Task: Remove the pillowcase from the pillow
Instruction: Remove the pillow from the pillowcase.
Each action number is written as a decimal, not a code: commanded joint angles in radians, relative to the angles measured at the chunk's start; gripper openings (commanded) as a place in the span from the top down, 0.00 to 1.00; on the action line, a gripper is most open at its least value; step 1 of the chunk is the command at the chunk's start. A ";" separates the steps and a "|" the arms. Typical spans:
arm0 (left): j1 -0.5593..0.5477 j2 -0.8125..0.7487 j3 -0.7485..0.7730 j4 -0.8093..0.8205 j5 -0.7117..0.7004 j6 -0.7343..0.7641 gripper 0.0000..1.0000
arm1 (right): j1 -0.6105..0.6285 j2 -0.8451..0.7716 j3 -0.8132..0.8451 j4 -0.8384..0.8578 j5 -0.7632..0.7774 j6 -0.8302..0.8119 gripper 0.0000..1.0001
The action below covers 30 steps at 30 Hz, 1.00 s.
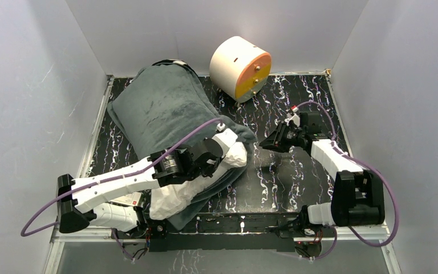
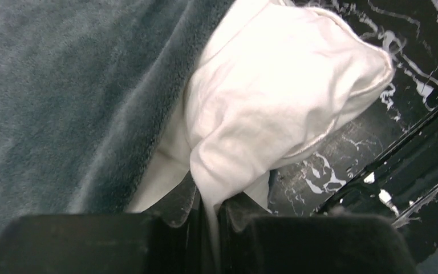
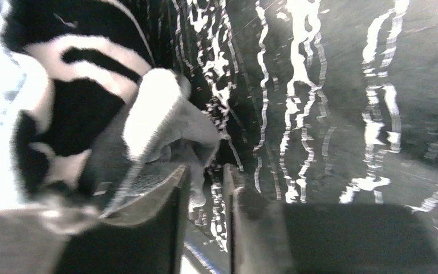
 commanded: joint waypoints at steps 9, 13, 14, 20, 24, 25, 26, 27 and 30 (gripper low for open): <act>0.007 0.017 0.035 0.023 0.049 -0.012 1.00 | -0.041 -0.290 -0.071 0.069 -0.118 -0.036 0.26; 0.007 0.008 0.035 0.025 0.112 -0.011 1.00 | 0.054 -0.249 -0.043 0.112 -0.093 -0.081 0.21; 0.008 0.004 0.038 0.025 0.133 -0.009 1.00 | 0.075 -0.222 -0.039 0.128 -0.090 -0.110 0.20; 0.008 -0.035 0.034 0.022 0.200 -0.026 1.00 | 0.139 0.072 0.079 0.148 -0.268 -0.217 0.25; 0.007 -0.071 0.009 0.016 0.235 -0.049 1.00 | 0.271 0.123 0.162 0.150 -0.076 -0.209 0.64; 0.008 -0.076 0.005 0.013 0.255 -0.053 1.00 | 0.276 0.128 0.169 0.170 -0.051 -0.176 0.76; 0.008 -0.080 0.001 0.004 0.277 -0.060 1.00 | 0.273 0.131 0.181 0.201 -0.012 -0.142 0.86; 0.008 -0.083 -0.004 -0.004 0.305 -0.064 1.00 | 0.274 0.132 0.201 0.208 0.053 -0.122 0.92; 0.008 -0.091 -0.015 -0.035 0.390 -0.073 1.00 | 0.274 0.135 0.262 0.216 0.241 -0.059 1.00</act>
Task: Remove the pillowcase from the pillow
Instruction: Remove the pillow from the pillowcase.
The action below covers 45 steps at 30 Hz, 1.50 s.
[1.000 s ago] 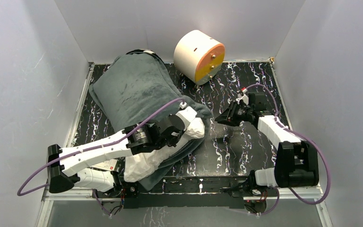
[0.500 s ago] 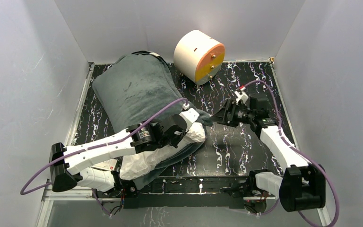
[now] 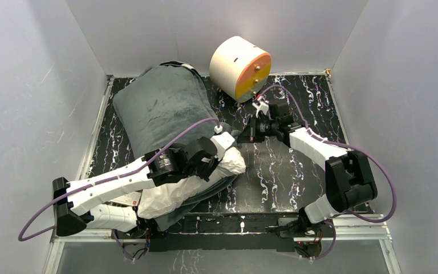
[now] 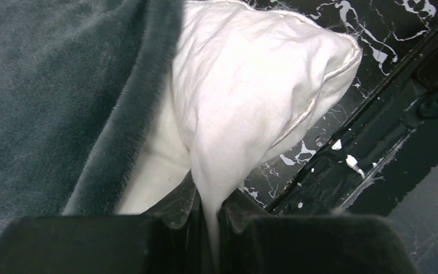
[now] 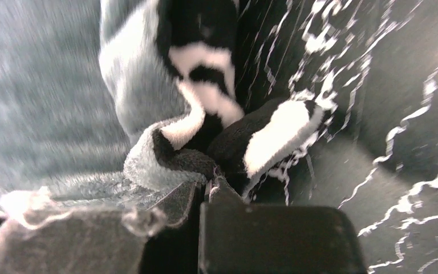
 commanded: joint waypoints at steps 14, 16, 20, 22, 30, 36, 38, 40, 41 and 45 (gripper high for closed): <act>-0.013 -0.045 0.038 0.105 0.442 -0.055 1.00 | 0.010 0.167 0.384 -0.047 0.376 0.106 0.97; -0.012 -0.050 0.033 0.141 0.304 -0.078 1.00 | 0.011 0.141 0.372 -0.104 0.362 0.069 0.89; -0.012 -0.029 0.031 0.165 0.080 -0.093 1.00 | 0.003 0.007 0.304 -0.209 0.478 0.042 0.59; -0.012 -0.005 0.037 0.168 0.036 -0.098 1.00 | -0.009 -0.094 0.269 -0.264 0.540 0.048 0.35; -0.006 0.150 0.112 0.219 0.042 -0.103 1.00 | -0.026 -0.601 -0.025 -0.335 0.769 0.239 0.03; 0.003 0.299 0.258 0.346 0.127 -0.089 1.00 | -0.025 -0.972 -0.198 -0.462 1.019 0.457 0.02; 0.010 0.360 0.343 0.343 0.130 -0.091 0.98 | -0.025 -1.061 -0.225 -0.470 1.097 0.459 0.04; 0.022 0.407 0.426 0.310 0.141 -0.089 0.64 | -0.025 -1.110 -0.225 -0.471 1.138 0.410 0.04; 0.029 0.423 0.464 0.287 0.152 -0.080 0.45 | -0.026 -1.115 -0.210 -0.485 1.152 0.397 0.04; 0.049 0.407 0.509 0.196 0.095 -0.044 0.06 | -0.024 -1.067 -0.147 -0.554 1.127 0.373 0.03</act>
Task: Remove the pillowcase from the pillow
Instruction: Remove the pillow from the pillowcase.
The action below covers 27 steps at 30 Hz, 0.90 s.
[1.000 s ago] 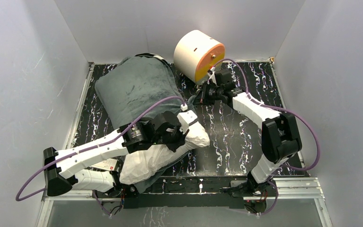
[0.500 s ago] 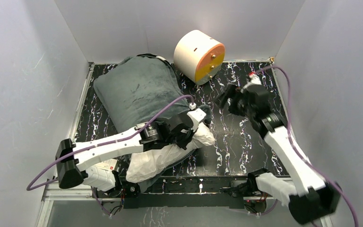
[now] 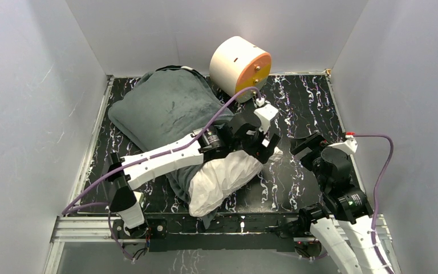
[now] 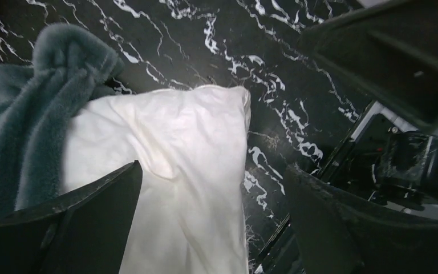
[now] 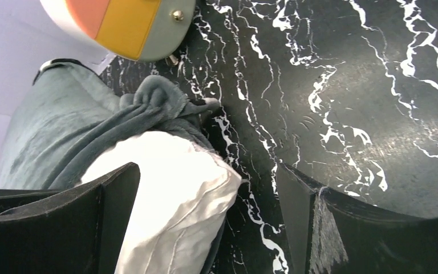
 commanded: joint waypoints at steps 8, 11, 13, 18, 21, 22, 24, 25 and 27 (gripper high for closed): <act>0.131 -0.327 -0.111 -0.145 -0.174 0.020 0.02 | 0.002 0.131 0.039 0.009 -0.375 0.011 0.01; 0.192 -0.401 -0.183 -0.196 -0.188 -0.007 0.02 | 0.002 0.129 -0.019 0.101 -0.559 0.036 0.01; 0.209 -0.428 -0.216 -0.229 -0.144 -0.022 0.02 | 0.003 0.142 -0.074 0.166 -0.672 0.046 0.01; 0.212 -0.475 -0.305 -0.248 -0.064 -0.063 0.02 | 0.003 0.249 -0.173 0.328 -0.886 0.109 0.06; 0.212 -0.492 -0.332 -0.242 -0.065 -0.081 0.02 | 0.003 0.317 -0.206 0.485 -0.900 0.157 0.27; 0.212 -0.494 -0.334 -0.242 -0.066 -0.082 0.02 | 0.001 0.350 -0.210 0.521 -0.881 0.165 0.36; 0.211 -0.495 -0.328 -0.245 -0.071 -0.083 0.02 | 0.002 0.406 -0.179 0.521 -0.797 0.130 0.55; 0.212 -0.495 -0.320 -0.250 -0.074 -0.082 0.02 | 0.001 0.435 -0.155 0.504 -0.746 0.104 0.68; 0.212 -0.501 -0.307 -0.267 -0.099 -0.081 0.02 | -0.006 0.494 -0.064 0.443 -0.618 0.025 0.82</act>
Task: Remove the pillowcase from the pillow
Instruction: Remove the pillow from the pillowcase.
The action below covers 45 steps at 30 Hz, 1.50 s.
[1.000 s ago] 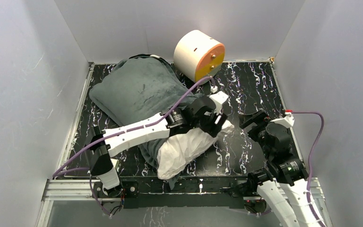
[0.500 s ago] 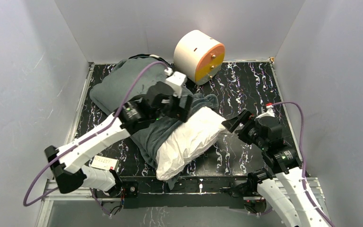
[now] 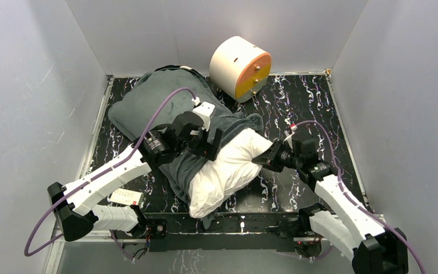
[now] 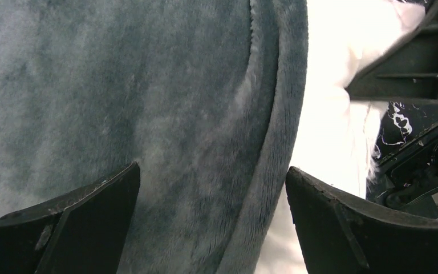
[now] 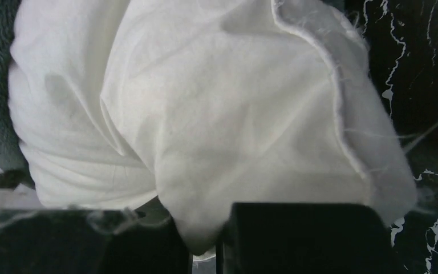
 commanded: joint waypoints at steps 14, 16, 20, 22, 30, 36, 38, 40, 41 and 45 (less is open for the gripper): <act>0.000 -0.163 -0.099 -0.072 -0.103 -0.137 0.02 | -0.232 0.393 0.449 -0.234 0.007 -0.443 0.30; 0.000 -0.175 -0.134 -0.030 -0.064 -0.152 0.02 | -0.231 0.314 0.402 -0.240 0.001 -0.426 0.19; -0.001 -0.180 -0.199 0.045 0.051 -0.188 0.02 | -0.232 0.172 0.312 -0.243 -0.072 -0.360 0.12; -0.001 -0.182 -0.234 0.078 0.097 -0.218 0.02 | -0.233 0.103 0.220 -0.201 -0.162 -0.288 0.10; -0.002 -0.250 -0.373 0.192 0.147 -0.316 0.02 | -0.211 -0.151 -0.063 0.084 -0.373 -0.005 0.01; -0.002 -0.273 -0.516 0.365 0.243 -0.409 0.02 | -0.047 -0.131 -0.085 0.213 -0.293 0.065 0.01; -0.002 -0.264 -0.547 0.411 0.270 -0.433 0.02 | 0.056 -0.083 -0.084 0.264 -0.241 0.072 0.02; -0.002 -0.251 -0.566 0.449 0.281 -0.442 0.02 | 0.160 -0.019 -0.067 0.278 -0.166 0.063 0.05; -0.003 -0.245 -0.572 0.463 0.280 -0.445 0.02 | 0.197 0.009 -0.056 0.272 -0.120 0.057 0.10; -0.007 -0.214 -0.608 0.533 0.273 -0.454 0.05 | 0.224 0.049 -0.011 0.194 0.048 0.041 0.50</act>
